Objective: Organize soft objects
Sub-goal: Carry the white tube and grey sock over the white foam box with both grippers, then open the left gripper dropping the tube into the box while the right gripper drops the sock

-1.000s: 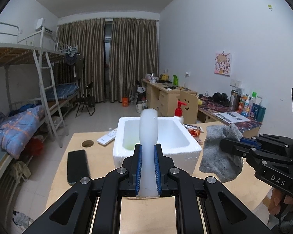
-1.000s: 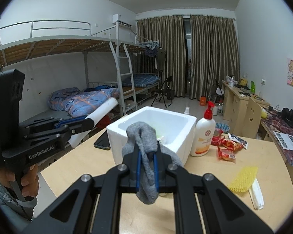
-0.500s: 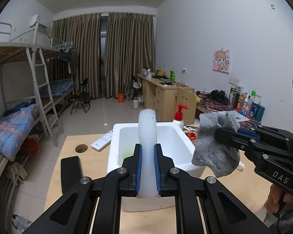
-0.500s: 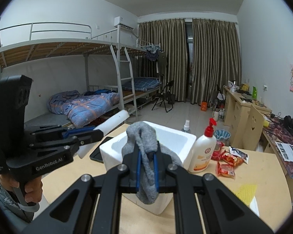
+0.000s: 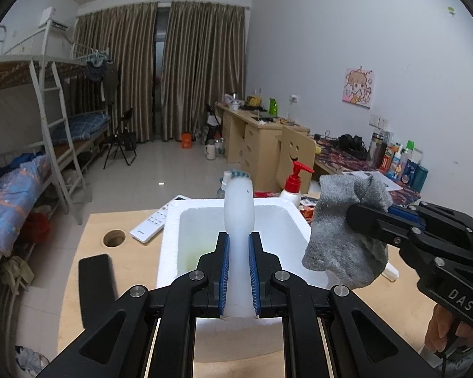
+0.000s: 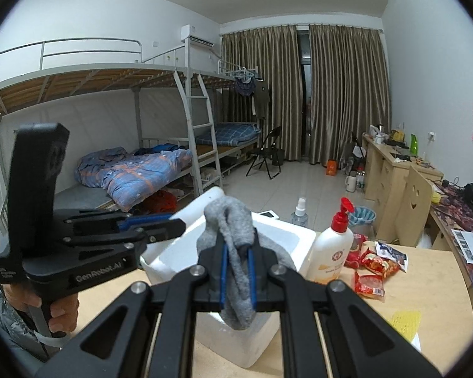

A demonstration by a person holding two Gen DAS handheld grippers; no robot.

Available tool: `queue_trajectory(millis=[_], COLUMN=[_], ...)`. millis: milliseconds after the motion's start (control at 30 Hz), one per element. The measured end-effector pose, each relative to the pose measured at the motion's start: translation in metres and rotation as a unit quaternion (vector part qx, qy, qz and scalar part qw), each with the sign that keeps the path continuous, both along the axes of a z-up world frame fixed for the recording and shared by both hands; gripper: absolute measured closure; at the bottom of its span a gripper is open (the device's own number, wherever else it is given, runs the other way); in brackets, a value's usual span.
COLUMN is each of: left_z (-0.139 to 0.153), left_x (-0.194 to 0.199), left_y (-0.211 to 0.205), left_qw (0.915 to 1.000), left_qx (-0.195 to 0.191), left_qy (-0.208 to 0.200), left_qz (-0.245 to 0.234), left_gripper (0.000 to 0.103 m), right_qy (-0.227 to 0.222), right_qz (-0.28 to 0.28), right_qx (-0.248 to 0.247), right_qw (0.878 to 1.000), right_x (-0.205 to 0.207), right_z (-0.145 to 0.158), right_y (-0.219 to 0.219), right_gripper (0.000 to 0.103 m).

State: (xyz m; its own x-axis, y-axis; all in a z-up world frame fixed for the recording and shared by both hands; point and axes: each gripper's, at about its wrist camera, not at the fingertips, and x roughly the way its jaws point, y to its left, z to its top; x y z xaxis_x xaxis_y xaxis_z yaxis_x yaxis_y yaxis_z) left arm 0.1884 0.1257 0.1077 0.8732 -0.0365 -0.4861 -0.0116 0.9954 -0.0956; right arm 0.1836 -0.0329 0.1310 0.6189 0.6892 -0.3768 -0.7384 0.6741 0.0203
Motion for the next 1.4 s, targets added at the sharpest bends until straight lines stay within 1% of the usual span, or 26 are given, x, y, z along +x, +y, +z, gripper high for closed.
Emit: queue_trajectory(millis=[333,567,600,633,700,733,867,900,933,967,1000,1033,1067,1133,1167,1233,1300,1400], left_z=[-0.015,-0.026,-0.027,-0.028,-0.029,-0.028,-0.027,-0.028,-0.028,-0.028,-0.028,-0.028,-0.027,-0.025,-0.025,-0.022,-0.019,-0.012], left_x=[0.041,0.058,0.059,0.061,0.062,0.062,0.062,0.063,0.063,0.063,0.063,0.061,0.061,0.058,0.057,0.052,0.045,0.035], left_y=[0.005,0.006,0.006,0.005,0.004,0.004,0.004,0.004,0.004,0.005,0.006,0.007,0.008,0.013,0.014,0.018,0.021,0.024], left_qw=[0.9994,0.9987,0.9986,0.9985,0.9987,0.9989,0.9991,0.9990,0.9989,0.9989,0.9989,0.9990,0.9991,0.9990,0.9990,0.9989,0.9989,0.9985], left_qx=[-0.002,-0.003,-0.002,-0.001,0.003,0.007,0.013,0.014,0.015,0.016,0.016,0.016,0.015,0.011,0.009,0.005,0.006,0.013], left_qy=[0.033,0.049,0.051,0.053,0.050,0.046,0.041,0.041,0.044,0.044,0.043,0.039,0.035,0.034,0.033,0.028,0.017,0.003], left_qz=[-0.008,-0.012,-0.011,-0.012,-0.013,-0.008,-0.001,0.000,0.003,0.006,0.009,0.014,0.017,0.027,0.030,0.036,0.043,0.053], left_gripper=[0.090,0.090,0.089,0.085,0.084,0.081,0.078,0.074,0.064,0.056,0.044,0.035,0.033,0.022,0.020,0.012,0.005,0.003], right_qy=[0.009,0.012,0.012,0.012,0.012,0.012,0.014,0.014,0.015,0.016,0.016,0.017,0.017,0.018,0.019,0.019,0.018,0.017], right_qz=[-0.003,-0.005,-0.005,-0.006,-0.005,-0.005,-0.007,-0.007,-0.008,-0.009,-0.010,-0.011,-0.012,-0.012,-0.013,-0.014,-0.013,-0.009], right_qx=[-0.005,-0.008,-0.008,-0.009,-0.010,-0.011,-0.010,-0.010,-0.009,-0.009,-0.009,-0.008,-0.008,-0.006,-0.006,-0.006,-0.006,-0.007], right_qw=[1.000,1.000,1.000,1.000,1.000,1.000,1.000,1.000,1.000,1.000,1.000,1.000,1.000,1.000,1.000,1.000,1.000,1.000], right_x=[0.012,0.017,0.018,0.018,0.018,0.019,0.020,0.021,0.022,0.022,0.023,0.024,0.024,0.026,0.026,0.026,0.026,0.026], right_z=[-0.005,-0.006,-0.006,-0.006,-0.006,-0.006,-0.007,-0.007,-0.007,-0.008,-0.008,-0.008,-0.008,-0.009,-0.009,-0.009,-0.008,-0.007], right_y=[0.002,0.002,0.002,0.002,0.003,0.003,0.003,0.002,0.002,0.001,0.001,0.000,0.000,-0.002,-0.002,-0.002,-0.002,0.001], right_gripper=[0.089,0.089,0.089,0.089,0.089,0.089,0.089,0.089,0.089,0.089,0.089,0.089,0.089,0.089,0.089,0.089,0.089,0.089])
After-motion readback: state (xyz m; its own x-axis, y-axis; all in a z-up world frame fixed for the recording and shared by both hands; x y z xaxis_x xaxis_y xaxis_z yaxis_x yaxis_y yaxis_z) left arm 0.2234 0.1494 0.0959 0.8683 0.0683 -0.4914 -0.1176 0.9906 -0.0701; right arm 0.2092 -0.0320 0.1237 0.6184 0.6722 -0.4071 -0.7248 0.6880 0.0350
